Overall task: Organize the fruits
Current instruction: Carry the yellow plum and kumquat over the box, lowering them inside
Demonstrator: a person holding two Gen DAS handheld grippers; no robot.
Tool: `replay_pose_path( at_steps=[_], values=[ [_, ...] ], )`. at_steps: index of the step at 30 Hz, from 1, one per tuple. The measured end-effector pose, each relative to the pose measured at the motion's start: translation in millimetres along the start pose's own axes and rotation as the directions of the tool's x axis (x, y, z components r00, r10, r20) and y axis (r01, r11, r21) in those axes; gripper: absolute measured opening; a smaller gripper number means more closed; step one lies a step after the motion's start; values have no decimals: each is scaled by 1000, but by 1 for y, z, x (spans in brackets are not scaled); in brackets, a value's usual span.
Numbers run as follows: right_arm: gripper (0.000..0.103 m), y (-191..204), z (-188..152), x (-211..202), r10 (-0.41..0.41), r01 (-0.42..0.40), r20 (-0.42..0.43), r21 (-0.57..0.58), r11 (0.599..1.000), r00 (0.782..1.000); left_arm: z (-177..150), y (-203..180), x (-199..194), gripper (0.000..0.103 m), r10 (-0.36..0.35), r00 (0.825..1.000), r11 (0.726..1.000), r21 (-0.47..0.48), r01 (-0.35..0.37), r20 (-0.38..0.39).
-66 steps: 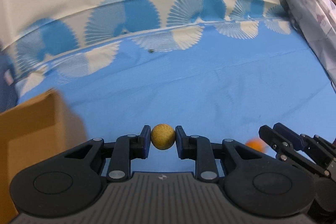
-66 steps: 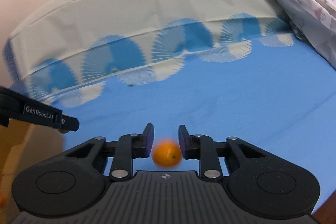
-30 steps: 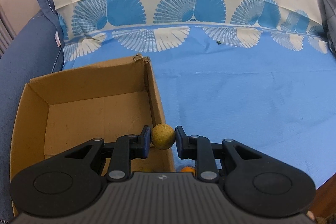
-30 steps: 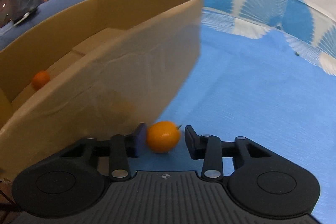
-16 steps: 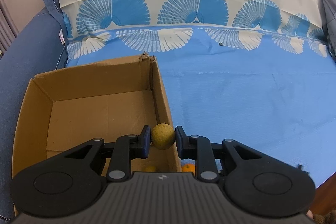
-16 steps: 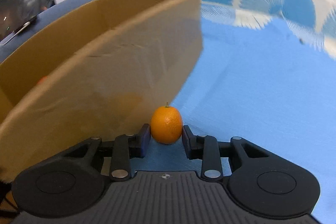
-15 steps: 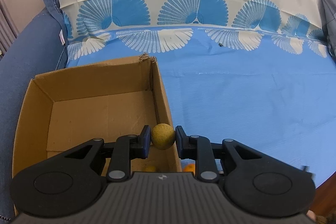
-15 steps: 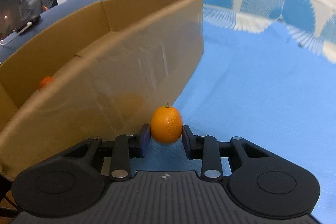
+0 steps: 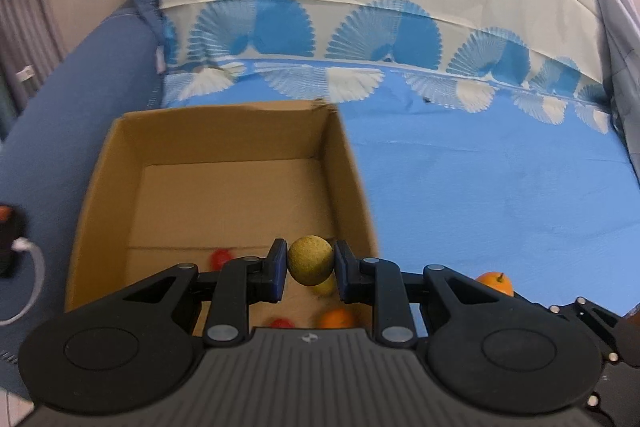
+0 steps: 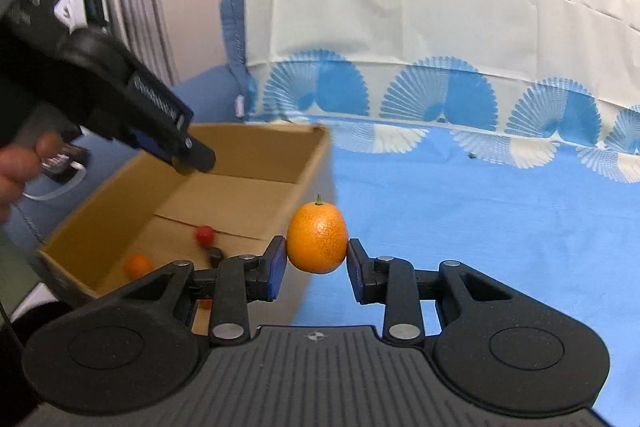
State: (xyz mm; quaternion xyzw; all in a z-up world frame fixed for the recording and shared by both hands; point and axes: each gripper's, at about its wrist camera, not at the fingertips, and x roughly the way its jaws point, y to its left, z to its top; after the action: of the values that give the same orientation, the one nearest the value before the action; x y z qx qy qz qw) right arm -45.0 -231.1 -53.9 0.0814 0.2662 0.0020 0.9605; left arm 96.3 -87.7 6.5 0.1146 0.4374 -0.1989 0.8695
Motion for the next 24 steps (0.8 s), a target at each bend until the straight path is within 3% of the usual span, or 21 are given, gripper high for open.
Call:
replay_pose_path(
  at_steps=[5, 11, 24],
  values=[
    [34, 39, 6, -6, 86, -86, -12, -16, 996, 996, -19, 37, -16, 27, 59, 998, 998, -31, -60, -30],
    [34, 82, 9, 4, 129, -135, -65, -88, 987, 989, -33, 76, -19, 27, 104, 993, 992, -69, -107, -46],
    [35, 114, 10, 43, 118, -138, -149, -135, 981, 982, -41, 108, 9, 27, 118, 989, 988, -93, -126, -90]
  ],
)
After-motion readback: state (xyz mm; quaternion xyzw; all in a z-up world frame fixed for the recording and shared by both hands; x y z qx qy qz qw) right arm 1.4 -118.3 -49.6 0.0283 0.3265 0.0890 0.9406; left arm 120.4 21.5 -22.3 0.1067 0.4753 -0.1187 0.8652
